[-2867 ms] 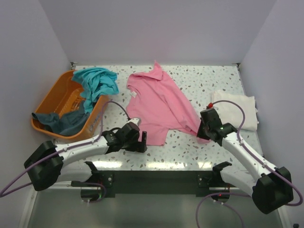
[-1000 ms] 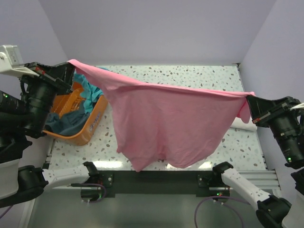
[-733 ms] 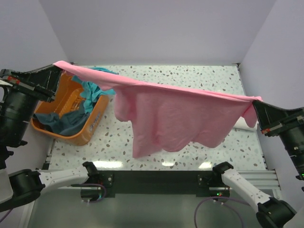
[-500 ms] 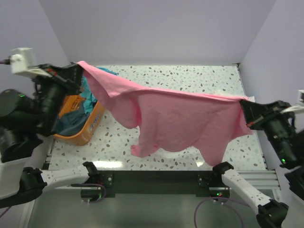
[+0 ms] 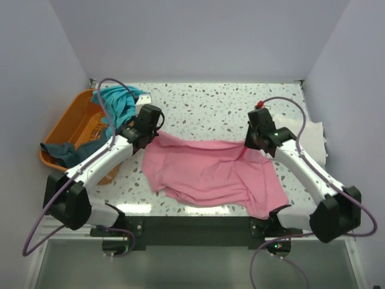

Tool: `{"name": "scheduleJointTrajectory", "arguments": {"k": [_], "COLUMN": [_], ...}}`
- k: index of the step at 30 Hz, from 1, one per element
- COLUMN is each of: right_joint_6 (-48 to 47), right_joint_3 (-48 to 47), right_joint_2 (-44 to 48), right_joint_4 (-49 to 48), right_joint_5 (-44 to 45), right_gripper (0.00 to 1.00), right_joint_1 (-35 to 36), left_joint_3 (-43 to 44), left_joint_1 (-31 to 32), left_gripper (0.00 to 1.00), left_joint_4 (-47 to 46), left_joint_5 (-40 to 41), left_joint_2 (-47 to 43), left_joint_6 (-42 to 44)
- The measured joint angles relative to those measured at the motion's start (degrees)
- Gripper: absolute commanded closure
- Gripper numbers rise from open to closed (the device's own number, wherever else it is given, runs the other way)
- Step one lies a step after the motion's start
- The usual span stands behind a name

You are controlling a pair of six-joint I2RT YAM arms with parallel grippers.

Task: Fold and stack the t-shirts
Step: Flatten the tshirt out

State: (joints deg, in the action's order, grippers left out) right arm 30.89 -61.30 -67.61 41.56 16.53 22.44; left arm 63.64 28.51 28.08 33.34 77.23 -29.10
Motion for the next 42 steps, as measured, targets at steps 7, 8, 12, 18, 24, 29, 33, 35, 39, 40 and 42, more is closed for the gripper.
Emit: {"name": "scheduleJointTrajectory", "arguments": {"k": [7,8,12,18,24,29,33,35,39,40,42], "right_joint_6": [-1.51,-1.81,-2.99,-4.57,-6.95,-7.8,-7.39,-6.88,-6.51,-6.45,-6.45], "right_joint_3": [-1.95,-3.76,-8.39,-10.88,-19.89,-14.1,-5.95,-3.78,-1.44,-1.25,-1.27], "right_joint_2": [-21.73,-24.59,-30.56,-33.05,-41.79,-36.94,-28.94,-26.73,-25.83,-26.12,-26.97], "right_joint_4": [-7.8,-8.13,-9.94,-11.87,-10.91,-9.77,-8.5,-8.37,-8.44,-8.37,-8.48], "right_joint_5": [-0.83,-0.52,0.98,2.29,5.77,6.54,6.16,5.99,5.03,4.92,4.9], "right_gripper": [1.0,1.0,1.0,0.84,0.27,0.13,0.28,0.39,0.48,0.49,0.51], "right_joint_1": [0.0,0.0,0.0,-0.04,-0.76,-0.83,-0.74,-0.72,-0.7,-0.7,-0.7], "left_joint_3": [-3.54,-3.54,-3.54,-3.54,-3.41,-3.43,-3.91,-4.37,-4.7,-4.74,-4.81], "left_joint_1": [-1.44,-1.66,-2.54,-3.41,-3.78,-3.78,-3.78,-3.78,-3.78,-3.78,-3.78], "left_gripper": [1.0,1.0,1.0,1.0,1.0,1.0,1.0,1.0,1.0,1.0,1.0], "left_joint_4": [-5.84,-6.43,-7.93,-10.08,-11.23,-11.39,-12.52,-12.68,-12.79,-12.92,-13.07], "left_joint_5": [-3.41,-3.45,-3.65,-3.89,-5.03,-6.14,-6.73,-6.84,-7.15,-7.21,-7.32], "left_joint_2": [8.39,9.25,11.15,11.85,14.34,14.8,14.8,14.8,14.8,14.8,14.8], "left_joint_6": [-1.33,-1.4,-1.75,-1.75,-1.75,-1.73,-1.6,-1.49,-1.33,-1.33,-1.31]}}
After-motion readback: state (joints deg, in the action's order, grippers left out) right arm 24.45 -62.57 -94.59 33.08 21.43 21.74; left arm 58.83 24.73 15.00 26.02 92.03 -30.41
